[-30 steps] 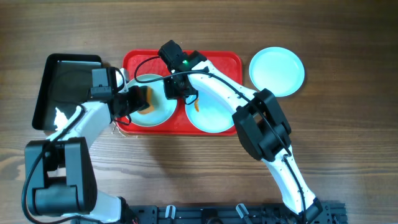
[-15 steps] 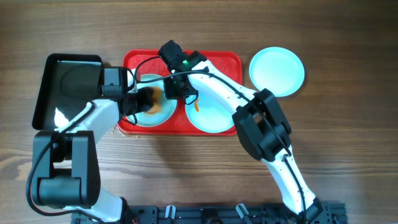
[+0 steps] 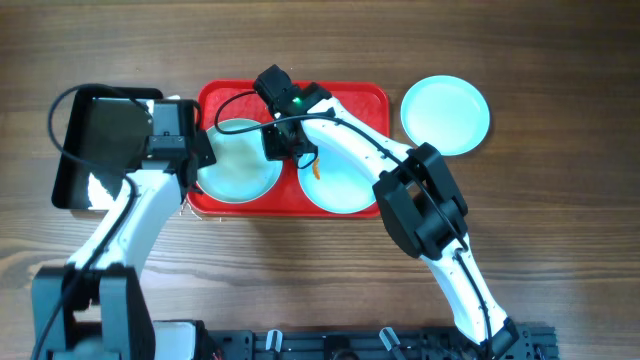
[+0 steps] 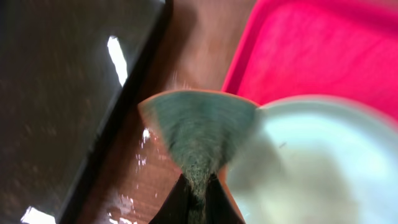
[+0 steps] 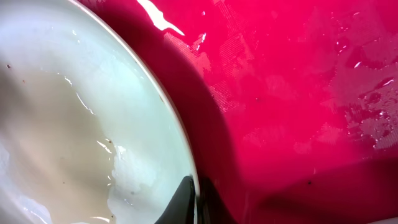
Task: Clean dirty plates on tray and stack at the side
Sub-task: 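Move the sponge onto the left plate and scrub it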
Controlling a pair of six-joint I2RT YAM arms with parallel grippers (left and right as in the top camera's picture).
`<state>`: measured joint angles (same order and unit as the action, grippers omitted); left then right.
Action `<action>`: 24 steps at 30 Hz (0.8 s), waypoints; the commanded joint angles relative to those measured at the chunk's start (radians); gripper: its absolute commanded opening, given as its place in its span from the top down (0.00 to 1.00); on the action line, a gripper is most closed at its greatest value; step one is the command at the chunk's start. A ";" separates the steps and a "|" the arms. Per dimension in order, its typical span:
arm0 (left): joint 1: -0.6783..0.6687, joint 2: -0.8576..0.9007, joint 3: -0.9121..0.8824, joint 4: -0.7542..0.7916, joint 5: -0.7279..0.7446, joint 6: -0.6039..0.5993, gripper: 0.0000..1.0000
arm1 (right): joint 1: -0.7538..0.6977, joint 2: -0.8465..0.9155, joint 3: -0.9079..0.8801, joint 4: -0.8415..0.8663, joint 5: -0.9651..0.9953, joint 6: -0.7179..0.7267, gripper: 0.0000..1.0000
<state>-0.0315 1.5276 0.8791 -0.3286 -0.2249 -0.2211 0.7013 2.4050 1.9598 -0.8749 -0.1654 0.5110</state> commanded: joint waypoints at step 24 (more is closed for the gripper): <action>0.019 0.081 0.025 0.034 -0.222 0.009 0.96 | -0.015 0.058 -0.036 -0.024 0.084 -0.014 0.96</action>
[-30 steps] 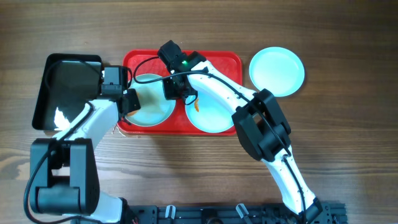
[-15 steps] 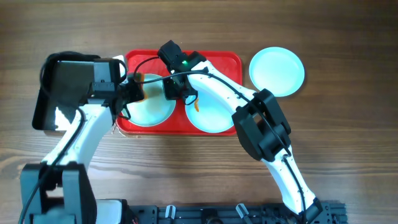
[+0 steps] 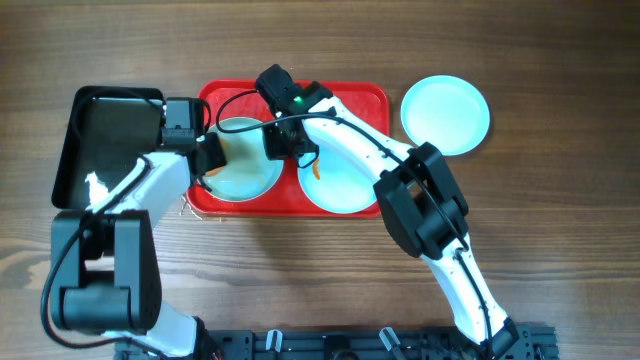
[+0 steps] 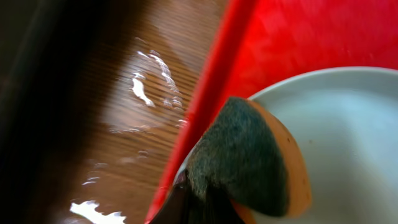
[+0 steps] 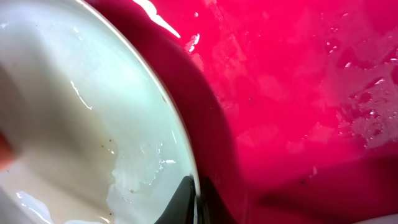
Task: Clean dirty plates on tray and stack at the side
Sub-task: 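Move the sponge onto the left plate and scrub it, then lift the right plate with the right gripper and stack it on the side plate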
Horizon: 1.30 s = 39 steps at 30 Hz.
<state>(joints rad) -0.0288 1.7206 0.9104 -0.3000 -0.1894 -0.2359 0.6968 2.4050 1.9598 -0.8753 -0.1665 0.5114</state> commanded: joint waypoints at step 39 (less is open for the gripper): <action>0.013 -0.344 -0.007 -0.049 0.402 -0.006 0.96 | 0.136 -0.214 0.166 0.192 1.449 -0.841 0.96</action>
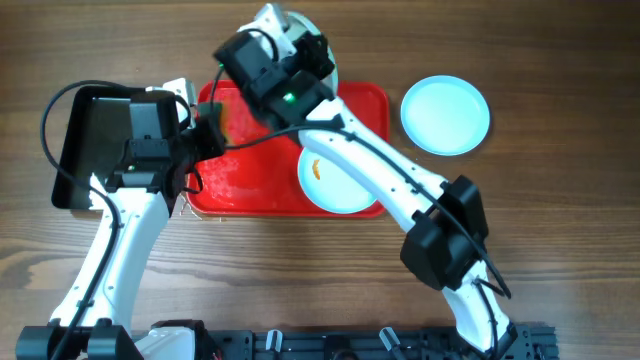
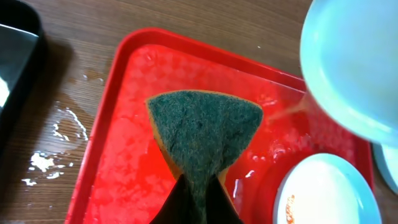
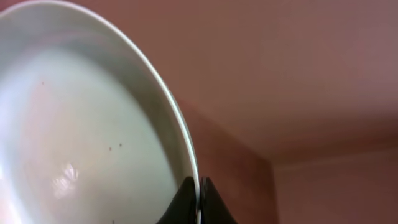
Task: Clean dirty plates on tray and stack at the side
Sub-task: 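Lift the right plate with the right gripper and stack it on the side plate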
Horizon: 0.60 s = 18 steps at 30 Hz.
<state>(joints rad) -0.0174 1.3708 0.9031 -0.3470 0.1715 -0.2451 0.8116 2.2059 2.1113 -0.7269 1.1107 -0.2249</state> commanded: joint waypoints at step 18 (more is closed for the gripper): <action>0.002 0.011 0.000 -0.008 0.041 0.002 0.96 | -0.221 -0.114 0.015 -0.349 -0.735 0.392 0.96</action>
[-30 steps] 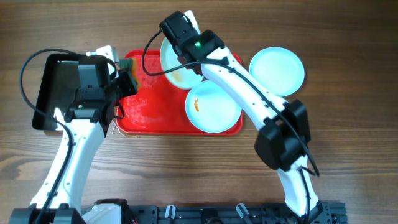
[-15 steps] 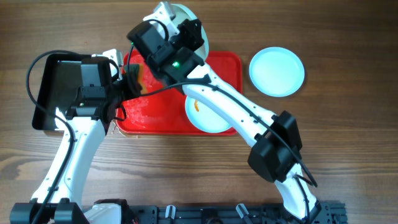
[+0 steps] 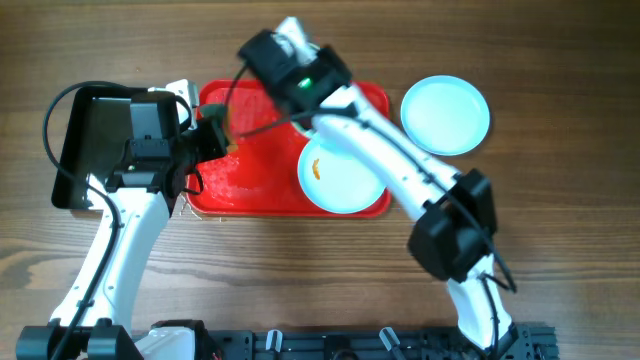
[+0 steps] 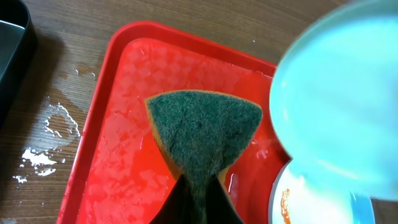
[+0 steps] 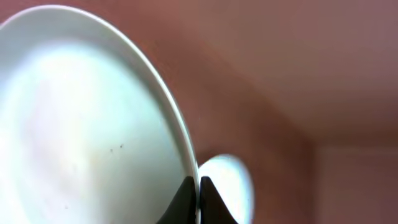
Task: Clean dirty plates on tray and stack at the side
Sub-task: 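Lift the right plate with the right gripper and stack it on the side plate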
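My right gripper is shut on the rim of a pale plate, held high and tilted above the back of the red tray. The same plate fills the right of the left wrist view, blurred. A second plate with an orange smear lies in the tray's right half. A clean plate rests on the table right of the tray. My left gripper is shut on a green and orange sponge, hovering over the wet, bare left half of the tray.
A black rectangular bin sits left of the tray. Water drops lie on the wood between bin and tray. The right arm stretches across the tray's right half.
My right gripper has shifted to the right with the lifted plate, and the clean plate on the table now shows past its rim. The left gripper and sponge have barely moved.
The right gripper first gripped the rim of the left plate lying in the tray, with the sponge at its left edge. Then the sponge was on that plate. Later the plate was up off the tray, sponge over the bare spot. Now it is further right.
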Controlling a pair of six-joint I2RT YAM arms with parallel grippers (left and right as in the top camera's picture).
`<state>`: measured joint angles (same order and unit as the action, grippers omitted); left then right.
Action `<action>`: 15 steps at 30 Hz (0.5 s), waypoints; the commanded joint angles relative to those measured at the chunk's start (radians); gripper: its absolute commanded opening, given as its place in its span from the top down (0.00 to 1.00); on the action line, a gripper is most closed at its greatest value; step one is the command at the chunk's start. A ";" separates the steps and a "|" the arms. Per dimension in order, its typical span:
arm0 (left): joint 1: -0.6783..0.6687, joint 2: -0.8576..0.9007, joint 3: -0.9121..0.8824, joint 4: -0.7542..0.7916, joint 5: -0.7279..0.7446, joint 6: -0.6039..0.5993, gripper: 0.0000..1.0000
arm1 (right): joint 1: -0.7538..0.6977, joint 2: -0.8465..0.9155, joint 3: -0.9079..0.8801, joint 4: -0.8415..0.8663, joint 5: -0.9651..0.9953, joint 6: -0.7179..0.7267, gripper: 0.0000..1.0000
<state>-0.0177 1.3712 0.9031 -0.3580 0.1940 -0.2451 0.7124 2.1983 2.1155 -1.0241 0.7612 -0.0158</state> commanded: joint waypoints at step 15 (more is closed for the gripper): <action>0.002 0.017 0.000 0.006 0.019 0.002 0.96 | -0.941 -0.139 -0.158 -0.228 -1.120 0.170 0.96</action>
<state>-0.0177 1.3785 0.9031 -0.3592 0.1967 -0.2451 -0.1753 2.0731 2.0300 -1.2495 -0.3115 0.1818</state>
